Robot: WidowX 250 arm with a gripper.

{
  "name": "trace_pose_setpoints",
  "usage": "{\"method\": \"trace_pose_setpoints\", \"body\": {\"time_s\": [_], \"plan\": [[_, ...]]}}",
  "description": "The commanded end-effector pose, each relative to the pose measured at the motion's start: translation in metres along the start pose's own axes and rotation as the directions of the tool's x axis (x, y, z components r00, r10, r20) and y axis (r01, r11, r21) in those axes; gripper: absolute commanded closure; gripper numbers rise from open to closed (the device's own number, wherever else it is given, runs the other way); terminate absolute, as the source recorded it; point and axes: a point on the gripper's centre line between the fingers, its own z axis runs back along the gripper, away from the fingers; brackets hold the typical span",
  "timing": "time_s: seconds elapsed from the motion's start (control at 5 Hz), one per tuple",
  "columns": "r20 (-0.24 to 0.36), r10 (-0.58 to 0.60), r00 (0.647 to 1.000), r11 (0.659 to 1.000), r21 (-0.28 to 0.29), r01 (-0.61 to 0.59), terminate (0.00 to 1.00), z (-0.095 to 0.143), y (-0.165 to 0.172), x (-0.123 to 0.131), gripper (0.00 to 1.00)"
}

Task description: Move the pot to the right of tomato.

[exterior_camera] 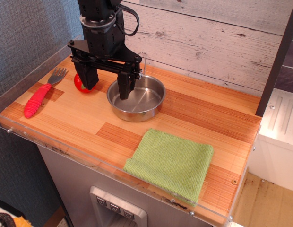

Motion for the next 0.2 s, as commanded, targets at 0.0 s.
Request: {"method": "trace_pose_setpoints", "body": {"time_s": [0.0], "plan": [[0.049,0.002,0.999,1.0,0.004,-0.003,1.0,0.0144,0.0048,-0.0006,0.0]]}}
